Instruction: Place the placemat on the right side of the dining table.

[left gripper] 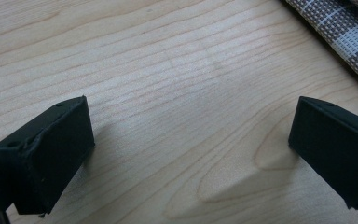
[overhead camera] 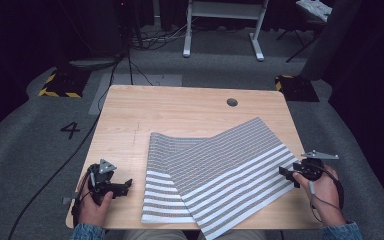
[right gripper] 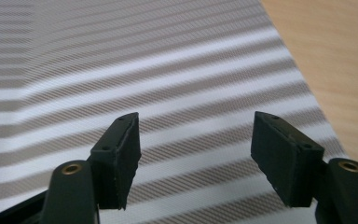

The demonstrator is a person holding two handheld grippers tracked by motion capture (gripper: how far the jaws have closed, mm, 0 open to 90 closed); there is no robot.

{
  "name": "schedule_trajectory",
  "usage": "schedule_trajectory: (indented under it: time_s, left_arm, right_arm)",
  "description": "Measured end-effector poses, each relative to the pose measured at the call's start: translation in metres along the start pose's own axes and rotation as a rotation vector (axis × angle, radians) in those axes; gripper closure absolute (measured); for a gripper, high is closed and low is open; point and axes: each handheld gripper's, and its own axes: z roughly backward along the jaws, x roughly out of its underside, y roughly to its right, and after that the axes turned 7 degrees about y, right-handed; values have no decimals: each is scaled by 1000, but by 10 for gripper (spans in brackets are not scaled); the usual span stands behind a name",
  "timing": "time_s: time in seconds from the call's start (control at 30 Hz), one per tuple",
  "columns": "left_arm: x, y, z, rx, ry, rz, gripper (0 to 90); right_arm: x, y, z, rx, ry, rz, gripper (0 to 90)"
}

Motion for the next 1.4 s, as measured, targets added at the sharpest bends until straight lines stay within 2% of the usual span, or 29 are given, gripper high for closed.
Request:
schedule_trajectory:
  time_s: [0.23, 0.27, 0.3, 0.53, 0.6, 0.7, 0.8, 0.83, 0.93, 1.0, 1.13, 1.2, 1.3, 1.4]
  left_arm:
    - [0, 0, 0, 1, 0, 0, 2]
    - [0, 0, 0, 1, 0, 0, 2]
    - [0, 0, 0, 1, 1, 1, 2]
    - [0, 0, 0, 2, 1, 1, 2]
    - [0, 0, 0, 1, 1, 1, 1]
    - [0, 0, 0, 2, 1, 0, 2]
    - [0, 0, 0, 1, 1, 0, 2]
    - [0, 0, 0, 1, 1, 0, 1]
    - [0, 0, 0, -2, 0, 0, 2]
    - [0, 0, 0, -1, 0, 0, 2]
    - [0, 0, 0, -2, -1, 0, 2]
    - [0, 0, 0, 1, 1, 0, 2]
    - [0, 0, 0, 2, 1, 0, 2]
    - [0, 0, 0, 1, 1, 1, 2]
  right_arm:
    - [14, 23, -9, 136, -61, -14, 239]
    - [15, 24, -10, 141, -80, -10, 212]
    - [17, 26, -11, 140, -72, -21, 190]
    - [20, 26, -11, 142, -48, -16, 193]
    - [20, 25, -10, 137, -52, -28, 214]
    - [17, 22, -9, 117, -65, -9, 327]
    - [14, 17, -8, 89, -77, 18, 493]
    - [13, 15, -8, 73, -84, 35, 603]
    - [10, 10, -8, 9, -97, 49, 825]
    - [8, 7, -6, 0, -100, 73, 861]
    - [-5, 4, 3, -10, -8, 98, 877]
    - [-15, 6, 10, 5, 39, 119, 879]
    - [-42, 11, 20, 55, 108, 177, 879]
    - [-79, 16, 22, 124, 168, 265, 877]
